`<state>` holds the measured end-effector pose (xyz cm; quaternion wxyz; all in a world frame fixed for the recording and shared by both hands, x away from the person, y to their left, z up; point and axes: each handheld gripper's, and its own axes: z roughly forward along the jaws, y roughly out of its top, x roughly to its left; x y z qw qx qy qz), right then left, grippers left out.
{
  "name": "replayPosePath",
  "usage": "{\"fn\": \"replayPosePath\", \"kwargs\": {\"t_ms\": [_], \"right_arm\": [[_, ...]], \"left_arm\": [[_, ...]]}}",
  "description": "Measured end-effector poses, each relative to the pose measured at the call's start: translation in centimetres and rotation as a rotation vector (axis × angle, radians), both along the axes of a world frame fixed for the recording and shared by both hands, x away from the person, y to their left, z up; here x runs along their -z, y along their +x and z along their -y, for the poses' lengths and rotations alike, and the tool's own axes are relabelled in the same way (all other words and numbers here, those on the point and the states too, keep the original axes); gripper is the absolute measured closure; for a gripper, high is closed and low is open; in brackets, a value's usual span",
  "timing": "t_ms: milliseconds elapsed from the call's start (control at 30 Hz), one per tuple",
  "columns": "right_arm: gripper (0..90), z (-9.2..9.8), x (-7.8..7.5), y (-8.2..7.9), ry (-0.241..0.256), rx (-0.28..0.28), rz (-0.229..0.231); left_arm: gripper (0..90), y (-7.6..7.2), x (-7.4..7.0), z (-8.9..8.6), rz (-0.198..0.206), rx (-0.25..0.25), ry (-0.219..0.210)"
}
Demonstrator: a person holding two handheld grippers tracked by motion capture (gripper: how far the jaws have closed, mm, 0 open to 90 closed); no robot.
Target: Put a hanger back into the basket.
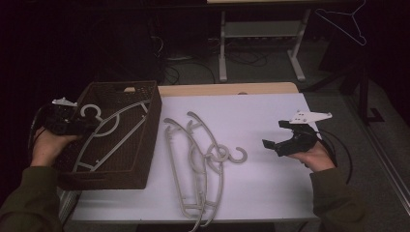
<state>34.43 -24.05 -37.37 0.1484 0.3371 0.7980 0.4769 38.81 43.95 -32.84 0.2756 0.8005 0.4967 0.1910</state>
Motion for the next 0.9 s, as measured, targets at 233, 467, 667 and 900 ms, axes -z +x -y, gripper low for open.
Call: {"fn": "replayPosePath", "kwargs": {"t_ms": [233, 467, 667, 900], "right_arm": [[0.0, 0.0, 0.0, 0.0, -0.001, 0.001, -0.002], [0.0, 0.1, -0.1, -0.1, 0.005, 0.004, 0.001], [0.0, 0.0, -0.2, -0.2, 0.011, 0.001, 0.001], [0.0, -0.2, -0.4, -0.3, 0.019, -0.001, 0.005]], "left_arm": [[36.5, -0.1, -0.8, 1.9, 0.04, 0.056, -0.062], [28.4, -0.3, -2.1, 5.2, 0.101, 0.135, -0.132], [25.7, -0.6, -3.2, 7.5, 0.142, 0.189, -0.177], [21.2, -1.0, -4.2, 11.3, 0.183, 0.276, -0.241]]}}
